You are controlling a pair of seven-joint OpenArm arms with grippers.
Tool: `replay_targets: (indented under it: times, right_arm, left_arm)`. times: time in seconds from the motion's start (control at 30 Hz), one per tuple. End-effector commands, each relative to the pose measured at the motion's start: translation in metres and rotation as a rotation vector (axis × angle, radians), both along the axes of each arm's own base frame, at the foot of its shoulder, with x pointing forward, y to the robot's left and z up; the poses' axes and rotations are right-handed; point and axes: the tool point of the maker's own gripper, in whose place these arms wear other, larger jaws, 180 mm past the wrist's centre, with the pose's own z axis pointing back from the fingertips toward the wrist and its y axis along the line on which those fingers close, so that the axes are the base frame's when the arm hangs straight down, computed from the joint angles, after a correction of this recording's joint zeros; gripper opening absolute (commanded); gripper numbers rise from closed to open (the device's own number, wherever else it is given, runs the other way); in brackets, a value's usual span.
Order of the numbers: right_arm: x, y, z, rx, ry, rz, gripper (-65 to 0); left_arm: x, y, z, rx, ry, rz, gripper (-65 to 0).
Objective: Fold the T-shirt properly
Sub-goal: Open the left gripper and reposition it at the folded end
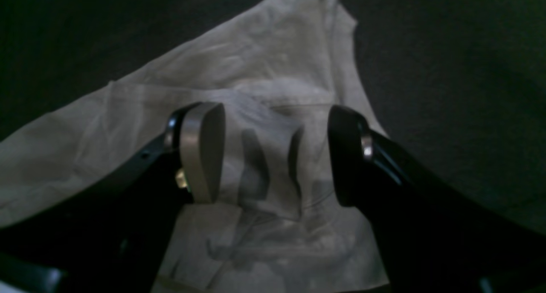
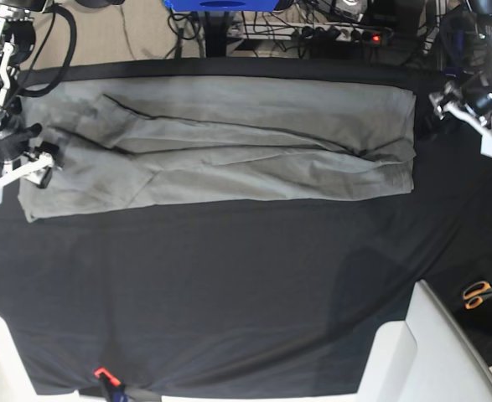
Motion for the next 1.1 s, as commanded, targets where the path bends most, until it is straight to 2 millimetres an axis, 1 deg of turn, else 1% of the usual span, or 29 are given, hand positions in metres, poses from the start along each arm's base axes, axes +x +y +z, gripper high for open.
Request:
replay_targets:
  times: [0.0, 0.13, 0.2, 0.37, 0.43, 0.63, 0.8, 0.93, 0.97, 1.0, 1.03, 1.07]
  right_arm:
    - [0.009, -0.004, 0.011, -0.016, -0.043, 0.005, -28.7]
    - [0.009, -0.004, 0.011, -0.016, -0.044, 0.007, -28.7]
    - [0.009, -0.004, 0.011, -0.016, -0.044, 0.007, -28.7]
    - [0.008, -0.005, 0.011, -0.017, -0.043, 0.003, -28.7]
    - [0.008, -0.005, 0.011, -0.017, -0.043, 0.003, -28.7]
    - [0.008, -0.004, 0.011, -0.016, -0.042, 0.006, -28.7]
    - [0.008, -0.004, 0.011, -0.016, -0.041, 0.005, -28.7]
    - [0.008, -0.004, 0.011, -0.016, -0.041, 0.005, -28.7]
    - [0.008, -0.005, 0.011, -0.016, -0.041, 0.002, -28.7]
    - [0.007, -0.006, 0.011, -0.017, -0.041, 0.001, -28.7]
    - [0.007, -0.006, 0.011, -0.017, -0.041, 0.001, -28.7]
    - [0.007, -0.006, 0.011, -0.017, -0.041, 0.001, -28.7]
  left_arm:
    - [0.016, 0.000, 0.013, 0.004, -0.058, -0.019, -13.0]
    - [0.023, -0.015, 0.009, -0.024, -0.067, -0.035, -13.2]
    - [0.030, -0.018, 0.010, -0.027, -0.077, -0.036, -13.2]
    - [0.025, -0.034, -0.026, 0.023, 0.030, -0.070, -13.2]
    - [0.023, -0.040, -0.034, 0.028, 0.053, -0.076, -13.2]
    - [0.024, -0.057, -0.039, -0.004, 0.052, -0.085, -13.3]
    - [0.029, -0.058, -0.039, -0.013, 0.046, -0.077, -13.5]
    - [0.032, -0.057, -0.044, -0.036, 0.058, -0.057, -13.5]
    - [0.032, -0.057, -0.047, -0.041, 0.064, -0.050, -14.2]
    - [0.030, -0.057, -0.049, -0.046, 0.069, -0.044, -16.1]
    - [0.029, -0.057, -0.051, -0.051, 0.077, -0.041, -19.6]
    - [0.028, -0.057, -0.051, -0.051, 0.079, -0.041, -25.2]
